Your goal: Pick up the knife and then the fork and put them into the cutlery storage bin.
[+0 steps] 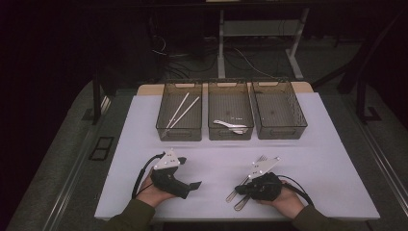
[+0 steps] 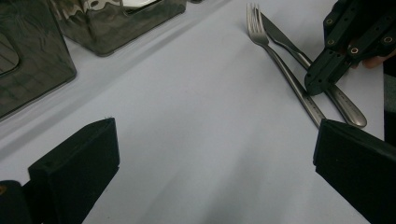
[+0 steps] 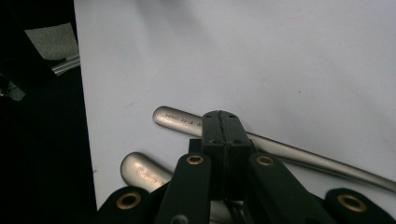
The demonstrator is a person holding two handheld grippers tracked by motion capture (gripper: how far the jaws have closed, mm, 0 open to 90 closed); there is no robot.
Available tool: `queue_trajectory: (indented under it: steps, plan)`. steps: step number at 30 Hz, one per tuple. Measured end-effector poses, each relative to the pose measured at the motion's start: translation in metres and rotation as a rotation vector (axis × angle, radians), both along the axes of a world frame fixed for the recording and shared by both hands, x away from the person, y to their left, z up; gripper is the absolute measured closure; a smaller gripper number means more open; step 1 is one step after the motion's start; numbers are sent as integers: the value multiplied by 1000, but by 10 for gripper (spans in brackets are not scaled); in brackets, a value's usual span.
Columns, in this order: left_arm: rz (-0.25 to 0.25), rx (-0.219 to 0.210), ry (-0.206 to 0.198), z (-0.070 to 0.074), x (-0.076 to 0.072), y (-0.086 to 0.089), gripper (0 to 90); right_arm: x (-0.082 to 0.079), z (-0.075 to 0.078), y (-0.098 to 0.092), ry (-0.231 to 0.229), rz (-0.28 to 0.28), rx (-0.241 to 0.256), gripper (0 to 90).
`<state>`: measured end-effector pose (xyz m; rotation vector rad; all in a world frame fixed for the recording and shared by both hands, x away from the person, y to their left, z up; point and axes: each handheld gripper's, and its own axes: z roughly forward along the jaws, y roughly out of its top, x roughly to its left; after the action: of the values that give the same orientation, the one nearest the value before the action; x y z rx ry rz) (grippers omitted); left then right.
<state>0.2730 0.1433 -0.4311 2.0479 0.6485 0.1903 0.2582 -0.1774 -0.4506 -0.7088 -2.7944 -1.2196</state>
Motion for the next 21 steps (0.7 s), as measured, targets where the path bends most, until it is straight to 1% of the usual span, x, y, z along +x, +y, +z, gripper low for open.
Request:
queue_trajectory:
  steps: [5, 18, 21]
  plan:
    - [0, -1, -1, 0, -1, 0, 0, 4, 0, 7, -21, -2, -6, 898]
    - [-1, -1, 0, 0, 0, 0, 0, 16, -1, 23, -35, -11, -3, 898]
    - [-2, -2, -1, 0, -1, 0, 0, 19, -1, 27, -39, -21, -2, 898]
